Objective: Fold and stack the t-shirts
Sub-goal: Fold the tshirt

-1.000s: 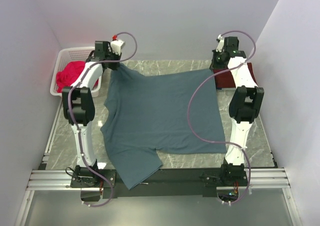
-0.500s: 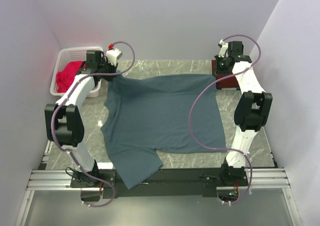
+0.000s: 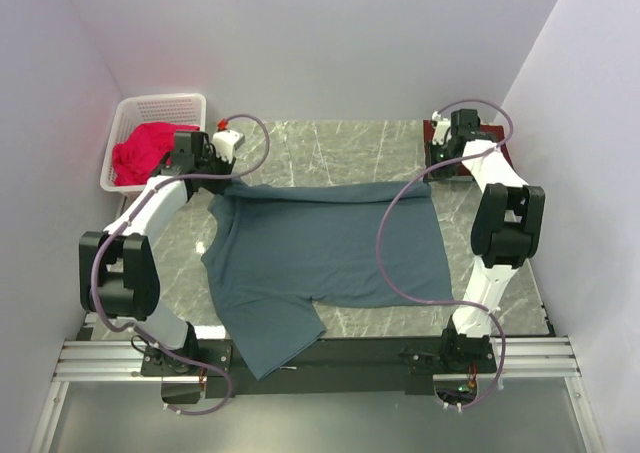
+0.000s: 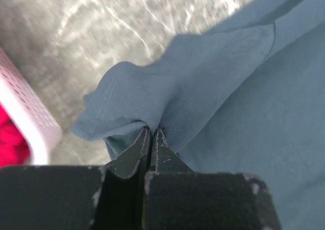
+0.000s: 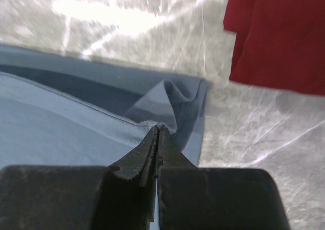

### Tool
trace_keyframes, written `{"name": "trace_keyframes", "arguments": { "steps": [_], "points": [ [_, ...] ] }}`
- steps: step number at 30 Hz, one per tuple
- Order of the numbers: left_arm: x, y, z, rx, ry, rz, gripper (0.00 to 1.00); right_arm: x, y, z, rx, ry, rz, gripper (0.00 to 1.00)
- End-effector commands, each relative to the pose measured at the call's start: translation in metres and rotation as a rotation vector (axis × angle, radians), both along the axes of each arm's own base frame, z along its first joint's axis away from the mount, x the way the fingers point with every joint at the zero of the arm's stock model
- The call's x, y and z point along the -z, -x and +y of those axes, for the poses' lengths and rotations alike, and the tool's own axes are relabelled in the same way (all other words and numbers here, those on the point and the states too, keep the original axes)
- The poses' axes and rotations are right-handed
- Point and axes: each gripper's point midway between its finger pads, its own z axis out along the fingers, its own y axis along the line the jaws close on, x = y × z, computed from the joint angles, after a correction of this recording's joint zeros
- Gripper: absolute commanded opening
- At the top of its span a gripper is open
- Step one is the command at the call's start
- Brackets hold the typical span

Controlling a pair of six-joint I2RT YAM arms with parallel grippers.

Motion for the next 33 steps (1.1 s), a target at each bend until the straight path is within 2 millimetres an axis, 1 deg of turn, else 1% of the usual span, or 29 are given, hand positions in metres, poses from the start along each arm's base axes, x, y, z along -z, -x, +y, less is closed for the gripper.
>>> {"name": "trace_keyframes", "arguments": {
  "steps": [1,3,4,6,7,9,10,12,13,14,15,16,17,18,19,20,21,22,23,24,25,26,27,29,30,32,33],
  "points": [
    [-0.012,0.012,-0.003,-0.005,-0.002,-0.038,0.00,-0.033,-0.003,-0.014,0.000,0.043,-0.113,0.00],
    [-0.007,0.019,-0.002,-0.011,-0.013,-0.028,0.00,-0.028,0.002,-0.020,0.004,0.047,-0.101,0.00],
    [0.004,0.025,-0.001,-0.014,-0.020,-0.004,0.00,-0.025,0.003,-0.021,0.003,0.048,-0.097,0.00],
    [0.012,0.030,-0.001,-0.020,-0.023,0.011,0.00,-0.018,0.007,-0.021,-0.003,0.051,-0.083,0.00],
    [0.023,0.035,0.000,-0.021,-0.030,0.036,0.00,-0.015,0.008,-0.021,-0.005,0.048,-0.073,0.00],
    [0.036,0.040,-0.001,-0.026,-0.043,0.064,0.00,-0.004,0.012,-0.018,-0.012,0.036,-0.044,0.00],
    [0.047,0.047,0.000,-0.026,-0.050,0.089,0.00,0.001,0.014,-0.017,-0.018,0.033,-0.030,0.00],
    [0.058,0.051,0.000,-0.023,-0.071,0.106,0.00,0.012,0.018,-0.017,-0.022,0.036,-0.003,0.00],
    [0.069,0.057,0.000,-0.018,-0.079,0.135,0.00,0.015,0.019,-0.019,-0.023,0.040,0.005,0.00],
    [0.072,0.058,0.001,-0.013,-0.088,0.143,0.01,0.022,0.023,-0.019,-0.033,0.042,0.024,0.00],
    [0.078,0.062,0.000,-0.002,-0.087,0.169,0.06,0.024,0.025,-0.017,-0.043,0.038,0.034,0.00],
    [0.077,0.064,-0.002,0.014,-0.082,0.179,0.18,0.028,0.030,-0.016,-0.052,0.035,0.058,0.00],
    [0.077,0.067,-0.003,0.039,-0.083,0.189,0.26,0.030,0.031,-0.015,-0.069,0.035,0.070,0.01],
    [0.072,0.072,-0.002,0.051,-0.074,0.195,0.35,0.030,0.034,-0.015,-0.078,0.033,0.079,0.06],
    [0.065,0.074,-0.008,0.091,-0.038,0.192,0.50,0.030,0.039,-0.014,-0.089,0.025,0.096,0.17],
    [0.058,0.074,-0.009,0.123,-0.039,0.175,0.57,0.029,0.040,-0.013,-0.103,0.027,0.095,0.24],
    [0.041,0.068,-0.006,0.127,-0.027,0.137,0.62,0.021,0.042,-0.011,-0.113,0.025,0.079,0.31],
    [0.035,0.069,-0.005,0.140,-0.019,0.134,0.67,0.016,0.043,-0.011,-0.117,0.020,0.072,0.41],
    [0.028,0.065,-0.004,0.136,-0.013,0.122,0.68,0.005,0.042,-0.010,-0.124,0.020,0.044,0.45],
    [0.017,0.055,-0.001,0.127,-0.011,0.099,0.68,0.000,0.042,-0.009,-0.128,0.015,0.032,0.47],
    [0.014,0.052,0.000,0.123,-0.015,0.102,0.67,-0.004,0.041,-0.008,-0.128,0.011,0.026,0.48],
    [0.011,0.047,0.001,0.112,-0.021,0.101,0.67,-0.013,0.038,-0.007,-0.129,0.004,0.007,0.48],
    [0.009,0.036,0.001,0.104,-0.022,0.097,0.66,-0.015,0.037,-0.006,-0.126,-0.001,0.009,0.46],
    [0.011,0.027,0.003,0.084,-0.029,0.107,0.66,-0.018,0.035,-0.005,-0.117,-0.010,0.010,0.44],
    [0.016,0.017,0.004,0.074,-0.032,0.118,0.66,-0.019,0.032,-0.005,-0.116,-0.011,0.012,0.41],
    [0.021,0.011,0.007,0.046,-0.037,0.144,0.65,-0.015,0.032,-0.003,-0.120,-0.019,0.032,0.39],
    [0.027,0.004,0.008,0.030,-0.038,0.162,0.64,-0.014,0.033,-0.002,-0.124,-0.028,0.039,0.36]
  ]
}}
